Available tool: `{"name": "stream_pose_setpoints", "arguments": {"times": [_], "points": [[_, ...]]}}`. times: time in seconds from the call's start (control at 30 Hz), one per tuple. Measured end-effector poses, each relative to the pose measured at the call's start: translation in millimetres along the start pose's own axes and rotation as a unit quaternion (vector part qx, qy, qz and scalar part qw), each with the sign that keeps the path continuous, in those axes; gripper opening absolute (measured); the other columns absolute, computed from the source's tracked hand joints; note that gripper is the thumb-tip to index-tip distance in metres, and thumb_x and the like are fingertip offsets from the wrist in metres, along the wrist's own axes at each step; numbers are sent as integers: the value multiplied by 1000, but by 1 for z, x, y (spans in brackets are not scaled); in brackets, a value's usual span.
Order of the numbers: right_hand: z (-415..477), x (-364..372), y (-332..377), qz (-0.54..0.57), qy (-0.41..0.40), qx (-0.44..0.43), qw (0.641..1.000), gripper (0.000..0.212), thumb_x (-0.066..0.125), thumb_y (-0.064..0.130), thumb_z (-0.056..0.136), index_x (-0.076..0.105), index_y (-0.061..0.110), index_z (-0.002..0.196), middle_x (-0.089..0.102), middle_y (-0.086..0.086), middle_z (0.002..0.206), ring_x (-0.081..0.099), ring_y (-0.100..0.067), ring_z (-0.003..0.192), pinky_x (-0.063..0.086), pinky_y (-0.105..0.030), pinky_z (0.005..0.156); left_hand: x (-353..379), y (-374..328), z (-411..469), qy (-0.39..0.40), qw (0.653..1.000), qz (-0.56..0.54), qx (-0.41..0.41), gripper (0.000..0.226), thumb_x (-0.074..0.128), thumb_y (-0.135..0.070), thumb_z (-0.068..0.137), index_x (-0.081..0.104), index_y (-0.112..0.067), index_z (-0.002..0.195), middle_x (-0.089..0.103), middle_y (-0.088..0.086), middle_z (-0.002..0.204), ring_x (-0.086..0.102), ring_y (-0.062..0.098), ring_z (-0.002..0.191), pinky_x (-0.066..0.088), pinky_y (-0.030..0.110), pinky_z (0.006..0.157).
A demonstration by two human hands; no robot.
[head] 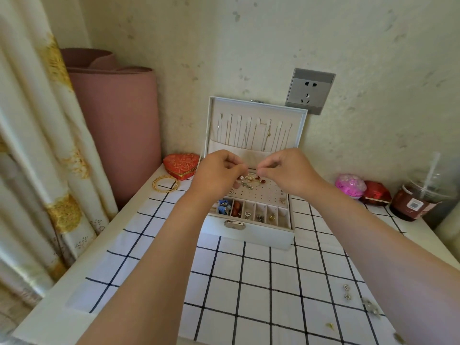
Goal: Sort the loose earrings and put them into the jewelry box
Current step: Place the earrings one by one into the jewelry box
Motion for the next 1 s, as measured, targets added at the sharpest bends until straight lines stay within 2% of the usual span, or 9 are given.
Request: {"name": "stream_pose_setpoints", "arguments": {"times": [0.07, 0.13, 0.23, 0.3, 0.47, 0.67, 0.77, 1.0], "points": [[0, 6, -13, -57, 15, 12, 998, 9, 81, 21, 82, 79, 29, 79, 72, 18, 78, 67, 3, 78, 55, -25, 79, -1, 2, 0, -4, 1000, 10, -2, 11, 69, -23, 89, 66, -14, 95, 75, -4, 82, 72, 15, 67, 37, 9, 40], [-1, 11, -20, -94, 27, 31, 995, 6, 82, 25, 80, 79, 30, 79, 73, 17, 81, 67, -1, 83, 57, -34, 84, -1, 3, 1, -10, 1000, 10, 2, 12, 72, -24, 88, 68, -14, 93, 74, -2, 83, 72, 13, 70, 41, 10, 45], [-2, 16, -21, -131, 25, 33, 991, 3, 80, 28, 81, 80, 28, 84, 74, 15, 85, 67, -3, 84, 57, -34, 81, -1, 3, 2, -21, 999, 23, 21, 12, 74, -27, 86, 70, -17, 90, 72, -4, 88, 69, 11, 78, 51, 19, 70], [-3, 18, -18, -163, 20, 23, 986, 4, 78, 31, 83, 79, 29, 86, 73, 15, 85, 66, -3, 83, 56, -31, 77, 0, 3, 2, -18, 999, 24, 25, 12, 74, -27, 86, 70, -17, 90, 72, -5, 89, 68, 10, 82, 51, 22, 77], [-5, 22, -14, -239, -11, -16, 971, 8, 70, 31, 89, 78, 31, 92, 73, 13, 90, 65, -7, 84, 48, -25, 67, 3, 3, 1, -9, 999, 14, 29, 8, 75, -26, 85, 71, -20, 87, 71, -6, 86, 66, 9, 76, 54, 28, 78], [-5, 22, -19, -241, -35, -20, 970, 9, 69, 31, 89, 77, 33, 93, 74, 14, 92, 61, -5, 81, 40, -23, 62, 3, 2, 0, -6, 999, 3, 42, 5, 75, -26, 85, 72, -23, 85, 71, -5, 86, 64, 8, 78, 54, 29, 81], [-6, 25, -17, -240, -42, -33, 969, 9, 70, 31, 89, 77, 33, 92, 74, 13, 91, 63, -5, 81, 43, -23, 63, 4, 2, 0, -6, 999, 4, 41, 5, 75, -27, 85, 72, -23, 85, 72, 0, 85, 60, 6, 69, 53, 26, 75], [-8, 26, -15, -254, -44, -42, 965, 9, 68, 31, 89, 77, 31, 94, 75, 12, 93, 64, -8, 82, 41, -23, 62, 5, 1, 1, -3, 999, 4, 40, 6, 75, -27, 85, 72, -22, 85, 72, 3, 86, 60, 9, 69, 55, 32, 77]]}}
Point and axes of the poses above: each hand's wrist, its own z-axis towards the middle knuckle, its own x-axis out of the palm, y = z × x, the point moved 3 cm from there along z, towards the middle knuckle
